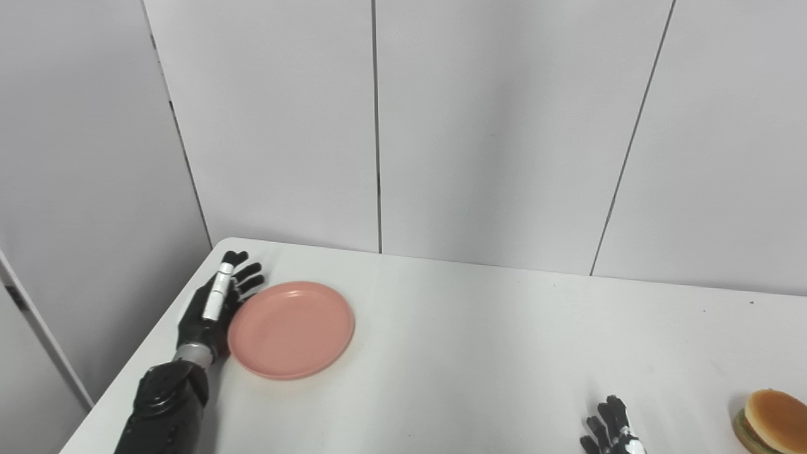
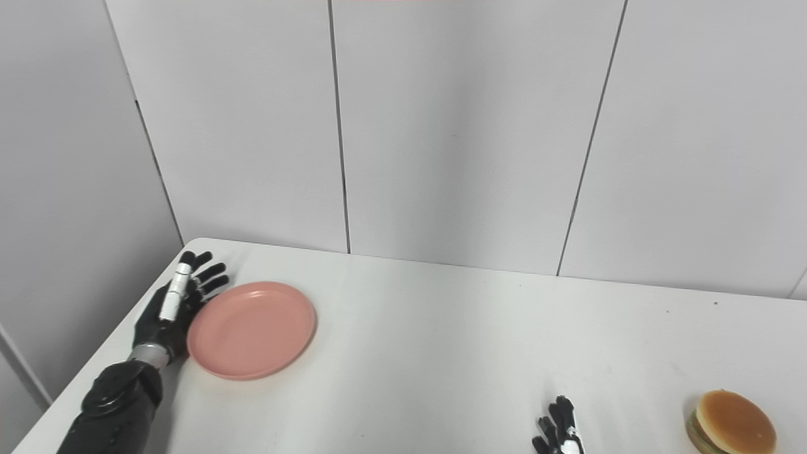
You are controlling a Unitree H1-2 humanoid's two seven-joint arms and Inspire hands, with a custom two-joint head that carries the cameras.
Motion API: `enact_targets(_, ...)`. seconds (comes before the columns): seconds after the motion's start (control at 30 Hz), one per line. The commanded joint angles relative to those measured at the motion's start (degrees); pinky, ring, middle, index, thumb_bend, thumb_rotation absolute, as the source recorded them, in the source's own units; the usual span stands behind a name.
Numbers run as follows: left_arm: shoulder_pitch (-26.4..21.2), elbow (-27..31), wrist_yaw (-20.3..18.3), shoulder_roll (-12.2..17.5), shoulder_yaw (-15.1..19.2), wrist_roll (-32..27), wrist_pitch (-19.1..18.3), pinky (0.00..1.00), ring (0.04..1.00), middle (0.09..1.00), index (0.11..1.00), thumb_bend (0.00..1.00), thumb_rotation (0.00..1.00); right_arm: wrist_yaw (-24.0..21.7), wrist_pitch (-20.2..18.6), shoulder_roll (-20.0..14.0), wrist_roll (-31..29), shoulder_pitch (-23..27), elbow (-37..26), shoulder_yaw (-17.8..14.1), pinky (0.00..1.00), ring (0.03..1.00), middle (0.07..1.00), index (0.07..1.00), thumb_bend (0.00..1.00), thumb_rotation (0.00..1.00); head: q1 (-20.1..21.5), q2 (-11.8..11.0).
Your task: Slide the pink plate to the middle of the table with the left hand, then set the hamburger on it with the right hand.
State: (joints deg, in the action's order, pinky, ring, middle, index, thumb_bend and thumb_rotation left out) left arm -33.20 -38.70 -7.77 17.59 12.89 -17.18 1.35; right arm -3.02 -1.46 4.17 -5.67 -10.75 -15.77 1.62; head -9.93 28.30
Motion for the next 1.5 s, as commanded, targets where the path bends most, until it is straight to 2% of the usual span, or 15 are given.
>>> enact_targets(0.0, -1.39, 1.39, 0.68, -0.41, -0.55, 0.85, -1.04, 0.70, 0.827, 0.826, 0.841, 0.91, 0.78, -0.86, 0.09, -1.15, -0.13, -7.31, -1.74, 0.84, 0.94, 0.967, 1.000, 0.987, 0.75, 1.00, 0.09, 0.13)
enact_targets(0.23, -0.98, 6.43, 3.92, -4.97, -1.01, 1.97, -4.47, 0.69, 0.834, 0.829, 0.830, 0.92, 0.82, -0.85, 0.16, -1.02, -0.27, -7.37, -1.80, 1.11, 0.94, 0.957, 1.000, 0.982, 0.76, 1.00, 0.63, 0.39)
enact_targets(0.47, -0.44, 9.81, 5.67, -7.89, -2.22, 3.34, -7.74, 0.68, 0.843, 0.849, 0.822, 0.90, 0.83, -0.24, 0.56, -0.43, 0.15, -7.60, -2.20, 1.38, 0.92, 0.946, 0.998, 0.972, 0.75, 1.00, 1.43, 1.01)
enact_targets(0.57, 0.00, 11.45, 6.34, -8.84, -3.11, 4.35, -9.23, 0.63, 0.838, 0.846, 0.819, 0.90, 0.84, -0.03, 0.32, -0.22, 0.40, -7.75, -2.53, 1.66, 0.91, 0.944, 0.997, 0.971, 0.76, 1.00, 2.35, 1.43)
enact_targets(0.67, 0.51, 12.59, 6.47, -9.82, -3.47, 4.26, -10.64, 0.67, 0.852, 0.853, 0.824, 0.88, 0.83, 0.21, 0.37, -0.03, 0.64, -7.85, -2.75, 1.98, 0.90, 0.937, 0.988, 0.962, 0.78, 1.00, 3.01, 1.72)
enact_targets(1.03, 2.85, 18.04, 7.40, -15.09, -3.88, 3.23, -15.03, 0.68, 0.870, 0.863, 0.824, 0.86, 0.80, 2.46, 0.11, 1.87, 2.01, -8.32, -3.66, 4.37, 0.86, 0.912, 0.967, 0.948, 0.79, 0.95, 10.26, 3.87)
enact_targets(1.1, 3.52, 19.07, 7.77, -16.04, -4.21, 3.83, -15.53, 0.72, 0.885, 0.875, 0.831, 0.86, 0.81, 3.03, 0.07, 2.10, 2.57, -8.23, -3.69, 5.04, 0.85, 0.905, 0.960, 0.939, 0.79, 0.94, 11.59, 4.30)
enact_targets(1.23, 4.86, 20.57, 8.19, -17.48, -4.73, 4.38, -16.13, 0.75, 0.896, 0.883, 0.823, 0.86, 0.81, 4.24, -0.40, 2.57, 3.77, -8.20, -3.86, 6.48, 0.82, 0.893, 0.951, 0.928, 0.80, 0.92, 13.81, 4.82)
enact_targets(1.4, 6.71, 21.35, 7.49, -18.49, -6.45, 5.46, -15.16, 0.74, 0.906, 0.890, 0.831, 0.85, 0.82, 5.78, -0.79, 2.93, 5.42, -8.41, -4.13, 8.21, 0.80, 0.885, 0.946, 0.920, 0.78, 0.93, 15.95, 5.16)
enact_targets(1.47, 7.33, 21.22, 7.09, -19.26, -6.75, 5.14, -14.94, 0.78, 0.924, 0.907, 0.840, 0.83, 0.80, 6.29, -0.83, 3.15, 5.78, -8.51, -4.23, 8.82, 0.80, 0.883, 0.945, 0.918, 0.77, 0.93, 17.10, 5.26)
